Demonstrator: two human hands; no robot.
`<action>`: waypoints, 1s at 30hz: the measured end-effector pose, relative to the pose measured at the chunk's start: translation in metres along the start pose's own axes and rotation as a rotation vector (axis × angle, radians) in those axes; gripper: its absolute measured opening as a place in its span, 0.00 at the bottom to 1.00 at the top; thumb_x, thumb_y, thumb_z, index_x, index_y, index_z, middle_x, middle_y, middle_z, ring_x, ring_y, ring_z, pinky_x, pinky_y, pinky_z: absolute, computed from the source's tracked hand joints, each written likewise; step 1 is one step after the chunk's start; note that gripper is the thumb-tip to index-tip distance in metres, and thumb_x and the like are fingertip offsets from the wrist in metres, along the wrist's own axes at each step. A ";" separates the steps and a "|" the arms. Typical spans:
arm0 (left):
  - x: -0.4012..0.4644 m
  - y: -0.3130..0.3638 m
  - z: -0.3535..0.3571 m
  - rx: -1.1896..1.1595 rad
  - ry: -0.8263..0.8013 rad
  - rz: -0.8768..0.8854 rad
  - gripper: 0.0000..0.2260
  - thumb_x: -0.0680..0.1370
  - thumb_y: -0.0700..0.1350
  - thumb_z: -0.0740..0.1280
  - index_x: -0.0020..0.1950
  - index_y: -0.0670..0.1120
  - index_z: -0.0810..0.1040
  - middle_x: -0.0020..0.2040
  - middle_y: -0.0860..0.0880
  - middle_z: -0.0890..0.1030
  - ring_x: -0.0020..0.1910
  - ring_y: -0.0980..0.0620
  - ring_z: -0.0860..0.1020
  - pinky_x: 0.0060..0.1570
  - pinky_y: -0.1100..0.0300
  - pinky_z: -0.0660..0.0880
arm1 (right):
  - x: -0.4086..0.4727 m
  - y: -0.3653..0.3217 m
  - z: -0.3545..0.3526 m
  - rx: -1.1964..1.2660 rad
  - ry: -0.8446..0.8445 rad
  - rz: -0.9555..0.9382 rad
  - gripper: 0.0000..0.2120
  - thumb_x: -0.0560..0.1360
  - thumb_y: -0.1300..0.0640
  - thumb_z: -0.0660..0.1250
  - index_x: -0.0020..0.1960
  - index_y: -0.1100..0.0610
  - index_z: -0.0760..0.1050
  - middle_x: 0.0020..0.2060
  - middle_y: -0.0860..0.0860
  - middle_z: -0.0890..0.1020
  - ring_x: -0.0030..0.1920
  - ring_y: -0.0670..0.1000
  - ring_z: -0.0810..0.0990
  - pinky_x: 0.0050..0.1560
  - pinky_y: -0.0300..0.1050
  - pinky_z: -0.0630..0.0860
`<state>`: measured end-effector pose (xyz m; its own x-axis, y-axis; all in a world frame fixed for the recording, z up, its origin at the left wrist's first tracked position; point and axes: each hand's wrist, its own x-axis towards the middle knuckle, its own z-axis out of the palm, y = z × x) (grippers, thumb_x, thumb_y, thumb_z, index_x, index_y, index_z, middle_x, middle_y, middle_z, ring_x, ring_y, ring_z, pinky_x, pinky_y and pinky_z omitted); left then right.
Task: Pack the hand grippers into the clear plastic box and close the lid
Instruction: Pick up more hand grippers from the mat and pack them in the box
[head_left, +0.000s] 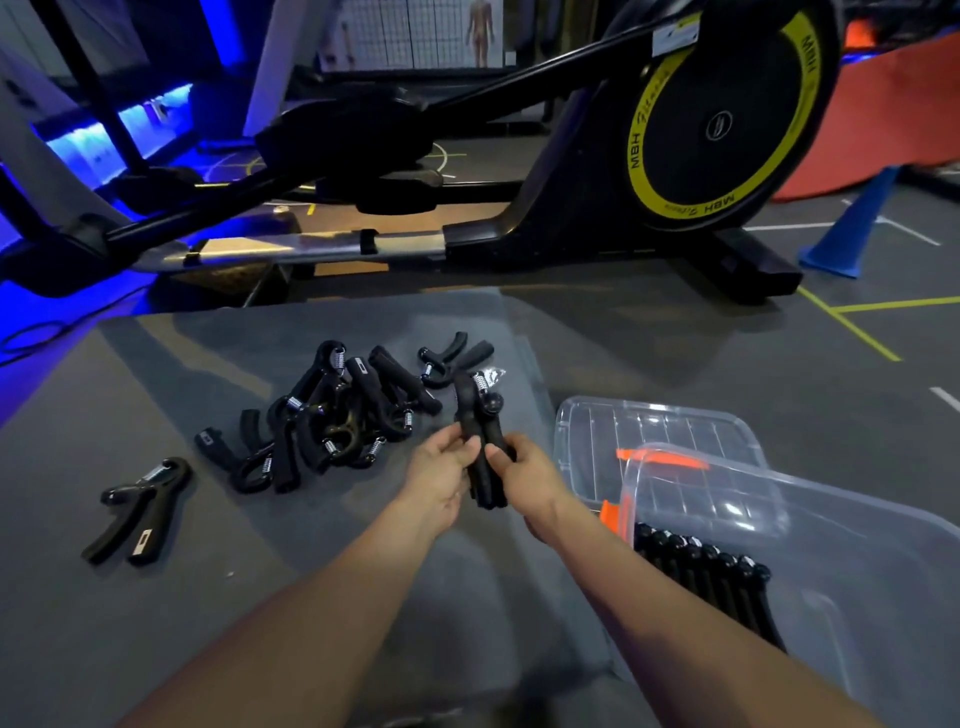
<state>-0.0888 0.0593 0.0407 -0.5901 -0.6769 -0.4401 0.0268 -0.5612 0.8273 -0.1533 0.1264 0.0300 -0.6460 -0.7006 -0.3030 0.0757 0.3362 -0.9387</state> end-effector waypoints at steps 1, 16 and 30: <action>0.003 -0.001 -0.001 0.007 0.003 0.011 0.17 0.78 0.30 0.57 0.68 0.34 0.67 0.49 0.42 0.79 0.46 0.47 0.77 0.49 0.59 0.75 | 0.000 0.001 0.000 0.028 -0.025 0.011 0.03 0.80 0.60 0.58 0.51 0.58 0.70 0.46 0.58 0.77 0.47 0.55 0.76 0.49 0.53 0.76; 0.015 0.001 -0.021 0.209 0.095 0.055 0.07 0.75 0.33 0.66 0.49 0.41 0.73 0.42 0.46 0.77 0.45 0.47 0.77 0.51 0.56 0.78 | 0.006 0.002 -0.015 -0.001 -0.061 -0.026 0.10 0.77 0.66 0.63 0.38 0.55 0.71 0.30 0.50 0.70 0.32 0.48 0.67 0.34 0.38 0.65; 0.010 0.015 -0.030 0.022 -0.094 -0.033 0.11 0.81 0.38 0.55 0.45 0.44 0.76 0.30 0.52 0.84 0.34 0.54 0.82 0.37 0.58 0.79 | 0.012 -0.005 -0.009 0.156 -0.051 -0.077 0.13 0.82 0.63 0.55 0.42 0.53 0.73 0.33 0.50 0.77 0.33 0.45 0.75 0.31 0.32 0.71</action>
<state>-0.0703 0.0300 0.0378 -0.6632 -0.6099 -0.4338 -0.0109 -0.5717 0.8204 -0.1686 0.1219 0.0322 -0.6158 -0.7526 -0.2334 0.1471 0.1812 -0.9724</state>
